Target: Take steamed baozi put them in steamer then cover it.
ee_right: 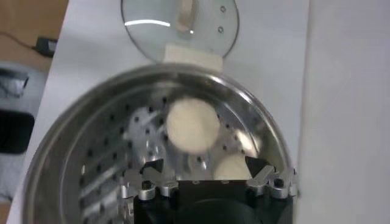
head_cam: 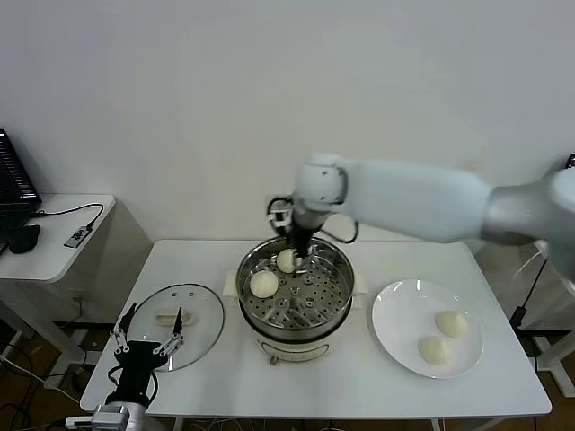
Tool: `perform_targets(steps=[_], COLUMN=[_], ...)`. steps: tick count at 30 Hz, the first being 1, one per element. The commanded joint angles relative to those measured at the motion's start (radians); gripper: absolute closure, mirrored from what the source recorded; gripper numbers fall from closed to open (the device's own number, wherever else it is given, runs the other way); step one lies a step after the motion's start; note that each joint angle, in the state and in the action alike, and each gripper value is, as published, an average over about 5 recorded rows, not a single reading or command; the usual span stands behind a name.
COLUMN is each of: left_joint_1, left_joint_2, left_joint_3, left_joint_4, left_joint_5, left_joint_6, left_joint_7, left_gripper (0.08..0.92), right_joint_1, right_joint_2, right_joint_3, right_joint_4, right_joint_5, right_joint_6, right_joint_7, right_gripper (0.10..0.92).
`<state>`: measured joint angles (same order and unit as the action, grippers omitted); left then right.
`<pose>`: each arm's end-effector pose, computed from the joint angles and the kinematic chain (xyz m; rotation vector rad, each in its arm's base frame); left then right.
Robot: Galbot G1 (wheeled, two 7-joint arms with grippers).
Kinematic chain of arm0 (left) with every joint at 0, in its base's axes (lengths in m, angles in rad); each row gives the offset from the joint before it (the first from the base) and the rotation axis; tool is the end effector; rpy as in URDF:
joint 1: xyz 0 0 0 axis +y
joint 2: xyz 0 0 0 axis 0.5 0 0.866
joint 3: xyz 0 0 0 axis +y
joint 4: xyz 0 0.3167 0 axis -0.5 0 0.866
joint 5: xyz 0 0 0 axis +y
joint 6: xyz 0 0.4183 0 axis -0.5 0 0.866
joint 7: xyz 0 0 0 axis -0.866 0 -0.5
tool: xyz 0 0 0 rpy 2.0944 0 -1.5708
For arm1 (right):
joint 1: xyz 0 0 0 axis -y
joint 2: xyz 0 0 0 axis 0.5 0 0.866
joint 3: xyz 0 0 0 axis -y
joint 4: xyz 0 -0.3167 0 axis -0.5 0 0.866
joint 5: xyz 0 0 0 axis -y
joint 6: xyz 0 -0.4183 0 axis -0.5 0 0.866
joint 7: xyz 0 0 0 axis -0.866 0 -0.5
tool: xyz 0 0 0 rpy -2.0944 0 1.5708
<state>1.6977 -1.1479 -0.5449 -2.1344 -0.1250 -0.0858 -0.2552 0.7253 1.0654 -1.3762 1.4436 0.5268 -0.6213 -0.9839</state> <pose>0.2317 0.0451 -0.2793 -0.0412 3.1026 0.3494 0.5301 0.1646 -0.0284 1.3606 -1.3943 1.4415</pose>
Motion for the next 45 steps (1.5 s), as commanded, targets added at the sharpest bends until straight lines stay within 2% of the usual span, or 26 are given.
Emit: perform_targets(steps=[1, 11, 20, 26, 31, 45], left_joint_1=[0.002, 0.015, 0.017, 0.020, 0.024, 0.032], left_joint_2=[-0.001, -0.002, -0.015, -0.020, -0.023, -0.035], left_joint_3=[0.004, 0.006, 0.012, 0.009, 0.008, 0.008], left_joint_4=[-0.003, -0.006, 0.006, 0.005, 0.006, 0.008], left_joint_5=[0.003, 0.016, 0.031, 0.035, 0.040, 0.051], left_joint_6=[0.001, 0.002, 0.011, 0.015, 0.017, 0.015], left_joint_7=[0.001, 0.001, 0.003, 0.003, 0.003, 0.005], left_gripper=[0.177, 0.177, 0.177, 0.177, 0.177, 0.177], right_joint_1=[0.140, 0.017, -0.520, -0.877, -1.062, -1.155], right_joint_2=[-0.262, -0.633, -0.804, -0.819, -0.805, -0.682], right_joint_3=[-0.061, -0.023, 0.391, 0.666, 0.813, 0.866], right_joint_4=[0.188, 0.310, 0.299, 0.269, 0.251, 0.162], right_joint_5=[-0.067, -0.300, -0.493, -0.596, -0.654, -0.696], right_joint_6=[0.052, 0.181, 0.270, 0.302, 0.311, 0.321], right_joint_7=[-0.099, -0.167, -0.162, -0.129, -0.102, -0.051], right_gripper=[0.203, 0.203, 0.203, 0.203, 0.203, 0.203])
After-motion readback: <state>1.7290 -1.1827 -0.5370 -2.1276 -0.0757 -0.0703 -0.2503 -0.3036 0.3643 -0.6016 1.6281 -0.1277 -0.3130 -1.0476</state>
